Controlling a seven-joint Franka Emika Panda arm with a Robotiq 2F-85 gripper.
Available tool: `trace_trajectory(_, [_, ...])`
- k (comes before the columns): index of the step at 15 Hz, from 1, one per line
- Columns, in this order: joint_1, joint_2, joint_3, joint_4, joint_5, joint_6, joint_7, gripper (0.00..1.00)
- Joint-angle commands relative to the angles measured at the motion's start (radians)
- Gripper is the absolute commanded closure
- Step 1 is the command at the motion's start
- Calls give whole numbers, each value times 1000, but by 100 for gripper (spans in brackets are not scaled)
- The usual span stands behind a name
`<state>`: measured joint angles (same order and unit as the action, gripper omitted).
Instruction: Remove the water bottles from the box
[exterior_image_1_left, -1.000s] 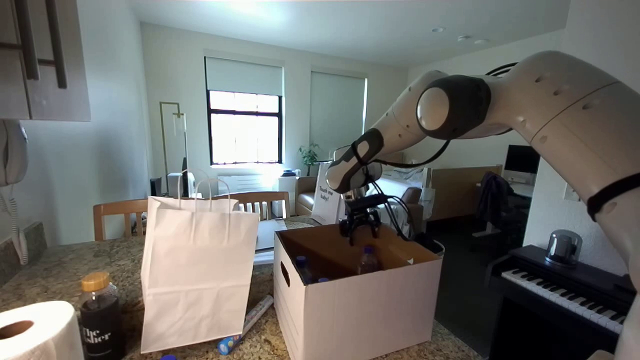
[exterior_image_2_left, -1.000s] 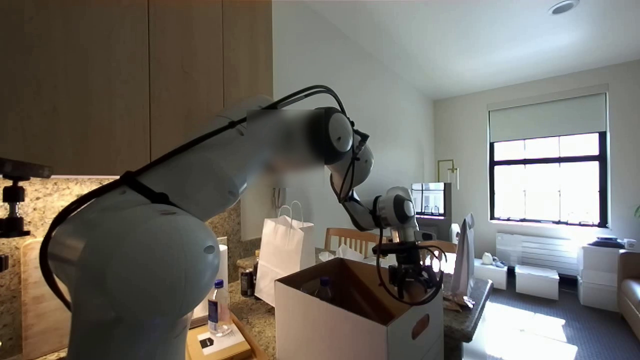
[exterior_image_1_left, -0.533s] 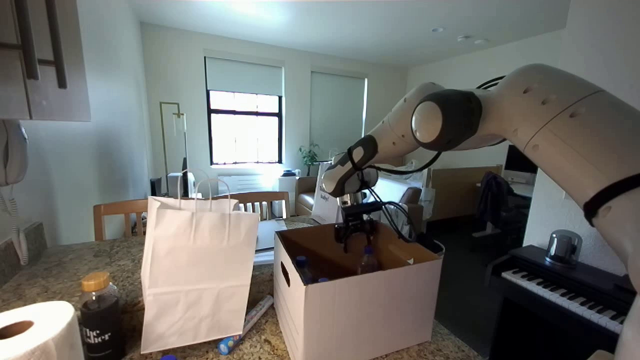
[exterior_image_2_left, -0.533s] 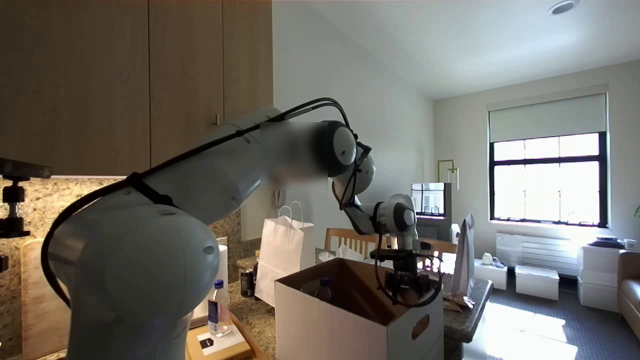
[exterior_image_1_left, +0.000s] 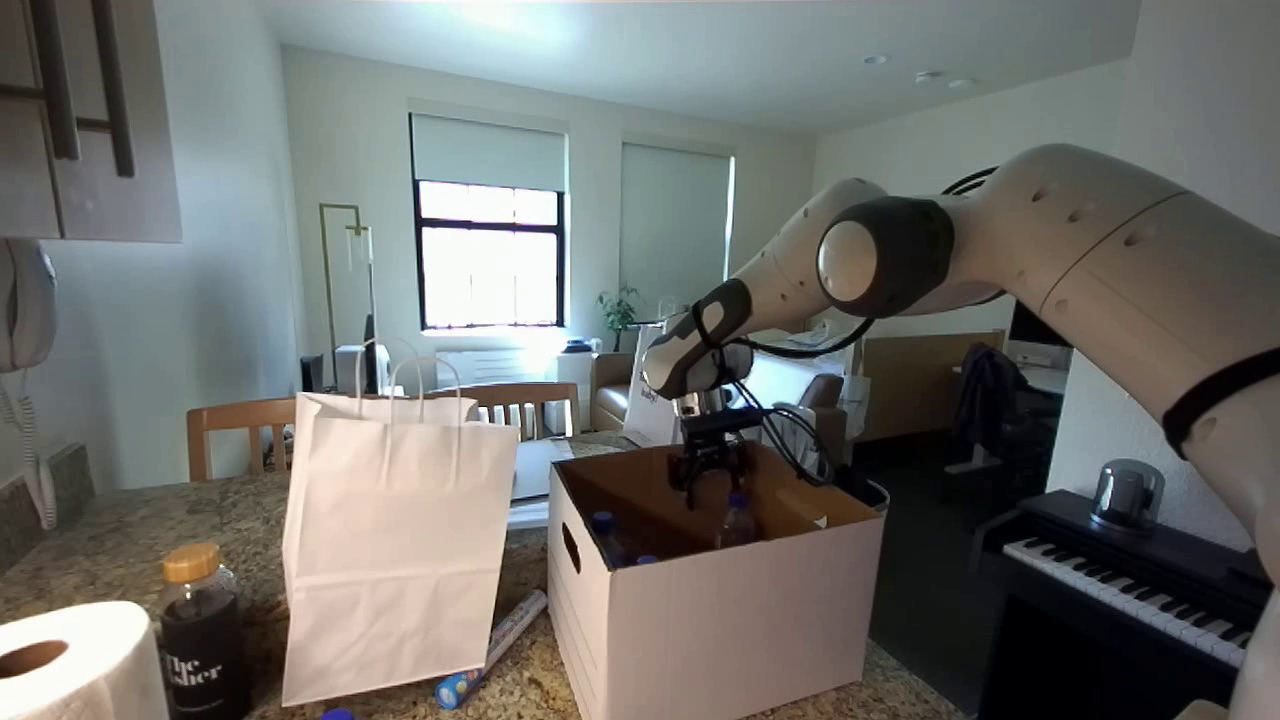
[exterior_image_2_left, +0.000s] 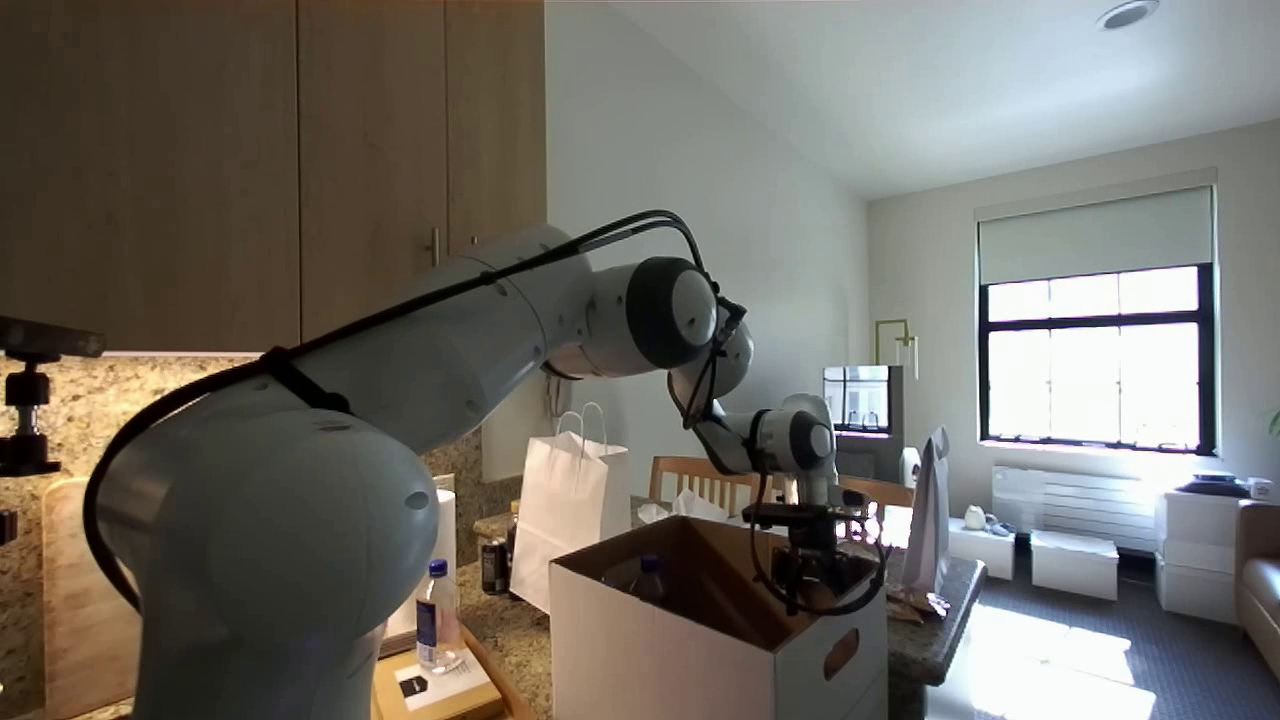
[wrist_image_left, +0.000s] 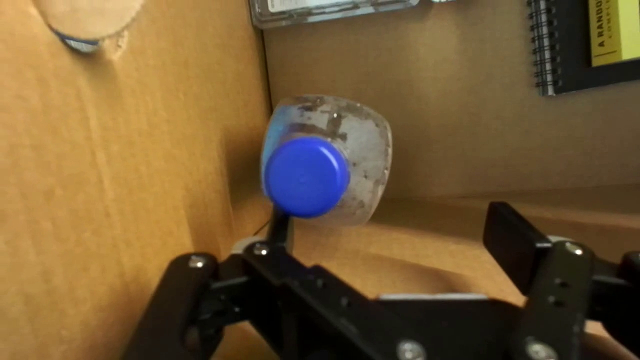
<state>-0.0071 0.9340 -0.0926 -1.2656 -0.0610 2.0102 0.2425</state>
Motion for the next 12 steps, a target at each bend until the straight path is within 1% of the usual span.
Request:
trace_trajectory(1, [-10, 4, -10, 12, 19, -19, 22, 33])
trace_trajectory(3, [-7, -2, -13, 7, 16, -28, 29, 47])
trace_trajectory(5, [-5, -2, -16, 11, 15, -46, 35, 59])
trace_trajectory(7, [1, -3, -20, 12, 9, -53, 46, 74])
trace_trajectory(10, [13, 10, -31, 28, 0, -48, 73, 92])
trace_trajectory(12, [18, 7, -34, 27, 0, -52, 86, 97])
